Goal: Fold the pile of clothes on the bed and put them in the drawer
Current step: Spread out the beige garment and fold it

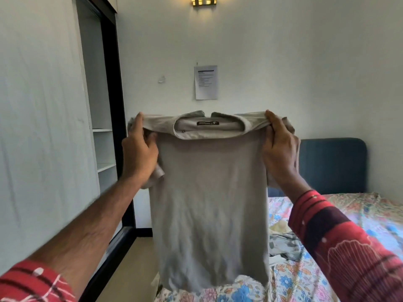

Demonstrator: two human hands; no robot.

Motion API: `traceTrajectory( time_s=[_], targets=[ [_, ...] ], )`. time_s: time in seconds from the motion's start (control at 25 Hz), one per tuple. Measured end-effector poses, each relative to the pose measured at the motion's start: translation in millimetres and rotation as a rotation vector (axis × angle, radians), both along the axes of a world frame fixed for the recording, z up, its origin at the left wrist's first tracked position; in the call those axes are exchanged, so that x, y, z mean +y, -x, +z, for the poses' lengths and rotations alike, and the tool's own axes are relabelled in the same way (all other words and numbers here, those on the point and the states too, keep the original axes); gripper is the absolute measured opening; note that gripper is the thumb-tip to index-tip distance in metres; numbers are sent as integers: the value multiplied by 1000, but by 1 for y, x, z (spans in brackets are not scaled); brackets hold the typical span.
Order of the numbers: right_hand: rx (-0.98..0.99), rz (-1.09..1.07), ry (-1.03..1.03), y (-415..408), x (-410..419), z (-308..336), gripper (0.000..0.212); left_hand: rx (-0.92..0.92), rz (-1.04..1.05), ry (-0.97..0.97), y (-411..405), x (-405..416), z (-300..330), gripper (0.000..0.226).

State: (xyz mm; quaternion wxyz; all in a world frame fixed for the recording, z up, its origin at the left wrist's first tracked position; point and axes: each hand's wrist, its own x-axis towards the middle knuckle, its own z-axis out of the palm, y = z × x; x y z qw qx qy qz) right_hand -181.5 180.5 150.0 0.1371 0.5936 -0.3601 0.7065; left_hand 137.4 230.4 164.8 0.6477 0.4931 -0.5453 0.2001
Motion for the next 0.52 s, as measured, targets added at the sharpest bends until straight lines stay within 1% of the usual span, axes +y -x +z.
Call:
traceTrajectory(
  time_s=[0.08,0.12,0.2,0.28,0.36,0.52],
  targets=[
    [69,-57,92,3,8,0,48,-193,73,35,6,8,-6,76],
    [108,-87,123,6,13,2,52,-272,152,48,9,16,-7,83],
    [163,-136,146,13,27,7,59,-358,279,79,11,29,-5,93],
    [171,-178,164,21,45,12,63,-392,338,120,19,46,1,94],
    [151,-193,186,30,65,22,66,-393,352,156,27,62,12,92],
    [98,-209,212,52,116,55,69,-366,386,334,40,100,49,83]
  ],
)
